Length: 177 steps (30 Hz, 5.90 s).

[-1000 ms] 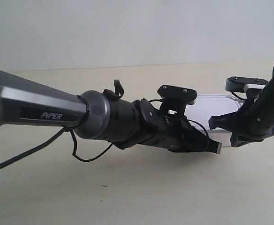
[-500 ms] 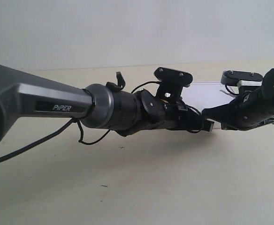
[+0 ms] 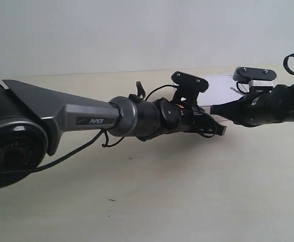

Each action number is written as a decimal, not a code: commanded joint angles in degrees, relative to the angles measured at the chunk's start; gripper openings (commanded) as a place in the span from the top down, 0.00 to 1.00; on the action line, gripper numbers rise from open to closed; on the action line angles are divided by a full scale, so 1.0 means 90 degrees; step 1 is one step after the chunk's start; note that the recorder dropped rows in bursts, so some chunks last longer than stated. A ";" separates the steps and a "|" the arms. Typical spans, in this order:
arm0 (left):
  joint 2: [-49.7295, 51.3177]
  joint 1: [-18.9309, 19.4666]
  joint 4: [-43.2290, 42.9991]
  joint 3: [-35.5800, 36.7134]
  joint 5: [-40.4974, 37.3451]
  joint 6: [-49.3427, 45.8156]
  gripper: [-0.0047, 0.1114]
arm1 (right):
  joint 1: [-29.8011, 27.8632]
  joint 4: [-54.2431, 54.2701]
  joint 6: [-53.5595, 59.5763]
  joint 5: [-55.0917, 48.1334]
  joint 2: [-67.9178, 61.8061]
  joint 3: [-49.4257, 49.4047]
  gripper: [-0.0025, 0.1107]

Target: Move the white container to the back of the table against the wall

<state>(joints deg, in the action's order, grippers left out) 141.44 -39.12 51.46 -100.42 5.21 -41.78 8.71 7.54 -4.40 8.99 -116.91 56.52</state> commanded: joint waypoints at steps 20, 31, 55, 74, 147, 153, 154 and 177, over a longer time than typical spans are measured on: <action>0.1334 0.0765 0.0174 -0.2406 0.0080 -0.0335 0.96 | 0.0097 -0.0229 0.0013 0.0374 -0.1429 0.2169 0.98; 0.1343 0.0794 0.0001 -0.2406 0.0091 -0.0363 0.96 | 0.0214 -0.0229 -0.0033 0.0305 -0.1773 0.2830 0.98; 0.1343 0.0794 -0.0321 -0.2406 0.0198 -0.0363 0.96 | 0.0214 -0.0234 -0.0249 -0.0242 -0.2514 0.4131 0.98; 0.1284 0.0794 -0.0365 -0.2406 -0.0579 -0.0363 0.96 | 0.0214 -0.0202 -0.0495 -0.0174 -0.2544 0.4131 0.98; -1.0300 -0.1549 -0.4255 0.8435 0.2588 0.1930 0.96 | 0.0214 -0.0205 -0.0690 -0.2891 1.2817 -0.3447 0.98; -1.0300 -0.1549 -0.4255 0.8435 0.2588 0.1930 0.96 | 0.0214 -0.0205 -0.0679 -0.2920 1.2817 -0.3447 0.98; -1.0300 -0.1549 -0.4255 0.8435 0.2588 0.1930 0.96 | 0.0214 -0.0205 -0.0678 -0.2920 1.2817 -0.3447 0.98; -1.2638 0.0924 -0.4269 0.8710 -0.0302 0.2664 0.96 | 0.0214 -0.0196 -0.0678 -0.2920 1.2817 -0.3447 0.98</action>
<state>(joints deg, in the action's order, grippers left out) 28.01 -30.93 12.14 -22.50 3.00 -18.63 10.43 5.83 -10.33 -17.32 -1.43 25.66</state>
